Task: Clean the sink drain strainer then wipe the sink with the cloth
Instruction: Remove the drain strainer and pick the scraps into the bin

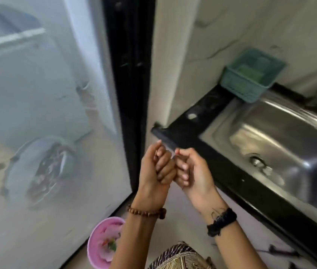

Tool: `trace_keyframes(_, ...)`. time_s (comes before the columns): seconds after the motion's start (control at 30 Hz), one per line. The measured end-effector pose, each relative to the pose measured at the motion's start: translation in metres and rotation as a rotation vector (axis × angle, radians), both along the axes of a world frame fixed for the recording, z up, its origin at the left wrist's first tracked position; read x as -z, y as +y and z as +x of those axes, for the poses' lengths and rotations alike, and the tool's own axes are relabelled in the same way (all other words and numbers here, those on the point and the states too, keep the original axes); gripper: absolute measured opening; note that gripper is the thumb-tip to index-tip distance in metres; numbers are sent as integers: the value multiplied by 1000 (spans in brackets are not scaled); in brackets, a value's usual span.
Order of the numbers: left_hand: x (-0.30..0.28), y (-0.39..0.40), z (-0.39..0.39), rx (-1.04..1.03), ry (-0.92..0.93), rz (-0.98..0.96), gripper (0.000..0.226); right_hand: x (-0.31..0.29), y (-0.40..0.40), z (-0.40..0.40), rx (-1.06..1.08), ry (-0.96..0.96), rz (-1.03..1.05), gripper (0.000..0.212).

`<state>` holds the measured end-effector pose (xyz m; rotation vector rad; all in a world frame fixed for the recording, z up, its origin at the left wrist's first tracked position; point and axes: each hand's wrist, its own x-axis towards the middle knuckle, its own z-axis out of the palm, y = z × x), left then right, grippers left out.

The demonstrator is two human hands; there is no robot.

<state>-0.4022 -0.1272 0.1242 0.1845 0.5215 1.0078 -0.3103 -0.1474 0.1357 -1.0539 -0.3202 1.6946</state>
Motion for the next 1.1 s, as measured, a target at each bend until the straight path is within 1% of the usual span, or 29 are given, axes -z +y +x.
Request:
trace_keyframes(0.13, -54, 12, 83, 213, -31, 77, 52, -52, -9, 75, 246, -18, 135, 25)
trace_keyframes(0.23, -69, 21, 143, 367, -53, 103, 52, -69, -11, 131, 377, -83, 188, 26)
trace_keyframes(0.3, -68, 29, 189, 468, 2, 130, 49, -69, -10, 175, 470, -111, 191, 28)
trace_keyframes(0.37, -58, 43, 234, 539, 191, 206, 44, -61, -7, 219, 547, -213, 146, 26)
trace_keyframes(0.4, -49, 51, 258, 571, 336, 263, 42, -53, -5, 244, 577, -307, 96, 23)
trace_keyframes(0.47, -25, 69, 303, 630, 704, 416, 38, -27, 1, 296, 603, -523, -55, 19)
trace_keyframes(0.53, 8, 87, 336, 700, 1048, 622, 32, 6, 7, 344, 566, -700, -212, 16)
trace_keyframes(0.57, 26, 95, 353, 757, 1171, 707, 27, 24, 11, 366, 527, -772, -283, 12)
trace_keyframes(0.63, 63, 107, 381, 891, 1357, 808, 18, 64, 18, 402, 436, -868, -394, 9)
trace_keyframes(0.73, 109, 120, 410, 1015, 1625, 951, 27, 115, 30, 433, 294, -935, -515, 11)
trace_keyframes(0.8, 138, 122, 425, 1068, 1711, 1000, 30, 142, 40, 445, 164, -1044, -613, 17)
trace_keyframes(0.9, 177, 115, 439, 1176, 1714, 1088, 31, 172, 53, 448, -46, -1269, -703, 29)
trace_keyframes(1.0, 202, 107, 447, 1304, 1743, 1232, 32, 194, 54, 444, -139, -1417, -667, 33)
trace_keyframes(1.07, 210, 105, 452, 1354, 1770, 1318, 29, 203, 51, 445, -166, -1494, -632, 28)
trace_keyframes(1.1, 213, 106, 453, 1345, 1776, 1336, 25, 207, 50, 447, -184, -1522, -603, 24)
